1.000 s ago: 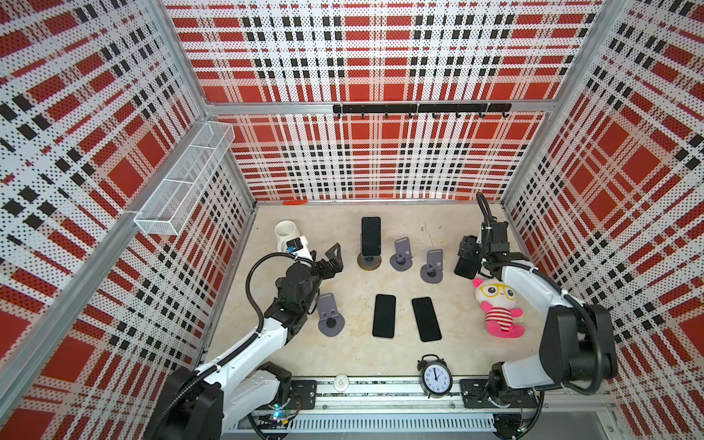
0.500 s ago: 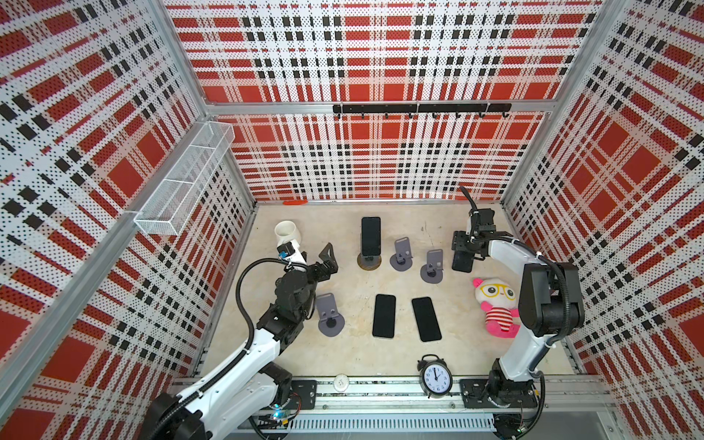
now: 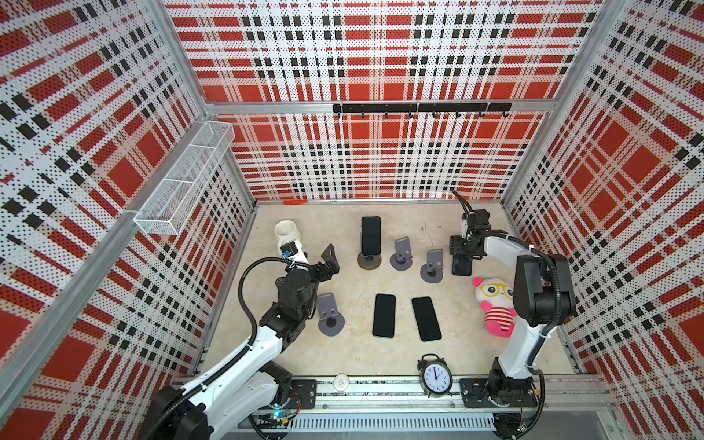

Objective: Remove the phone from the phone stand
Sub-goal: Place the phone to the middle-right of the table.

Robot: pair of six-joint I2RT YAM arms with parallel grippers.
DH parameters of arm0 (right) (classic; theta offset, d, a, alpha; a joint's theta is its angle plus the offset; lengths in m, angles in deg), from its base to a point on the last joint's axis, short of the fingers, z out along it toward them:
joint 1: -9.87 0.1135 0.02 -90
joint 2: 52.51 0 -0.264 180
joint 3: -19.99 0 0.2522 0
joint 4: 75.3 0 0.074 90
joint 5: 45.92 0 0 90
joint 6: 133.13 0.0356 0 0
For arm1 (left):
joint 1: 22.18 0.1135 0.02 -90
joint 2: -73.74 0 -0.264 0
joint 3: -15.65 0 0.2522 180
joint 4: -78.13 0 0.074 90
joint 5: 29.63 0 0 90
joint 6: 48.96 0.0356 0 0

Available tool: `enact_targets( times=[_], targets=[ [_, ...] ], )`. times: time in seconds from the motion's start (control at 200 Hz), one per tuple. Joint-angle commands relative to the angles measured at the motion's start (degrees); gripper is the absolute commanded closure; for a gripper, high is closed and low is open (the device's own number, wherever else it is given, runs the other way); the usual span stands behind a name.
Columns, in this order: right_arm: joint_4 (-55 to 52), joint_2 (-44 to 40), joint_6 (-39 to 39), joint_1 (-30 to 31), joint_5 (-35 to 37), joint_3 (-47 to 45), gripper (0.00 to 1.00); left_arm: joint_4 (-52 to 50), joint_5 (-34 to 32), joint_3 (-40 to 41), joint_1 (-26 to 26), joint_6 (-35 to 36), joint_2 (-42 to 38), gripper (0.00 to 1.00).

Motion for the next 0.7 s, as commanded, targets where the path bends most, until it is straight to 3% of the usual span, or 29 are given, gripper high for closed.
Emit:
enact_targets(
  times=[0.0, 0.696],
  targets=[
    [2.59, 1.15, -1.52, -0.3, 0.22, -0.85, 0.29, 0.4, -0.05, 0.01, -0.16, 0.9, 0.26, 0.02],
    [6.86, 1.69, -1.92, -0.26, -0.16, -4.31, 0.21, 1.52, 1.87, 0.2, -0.16, 0.65, 1.08, 0.02]
  ],
)
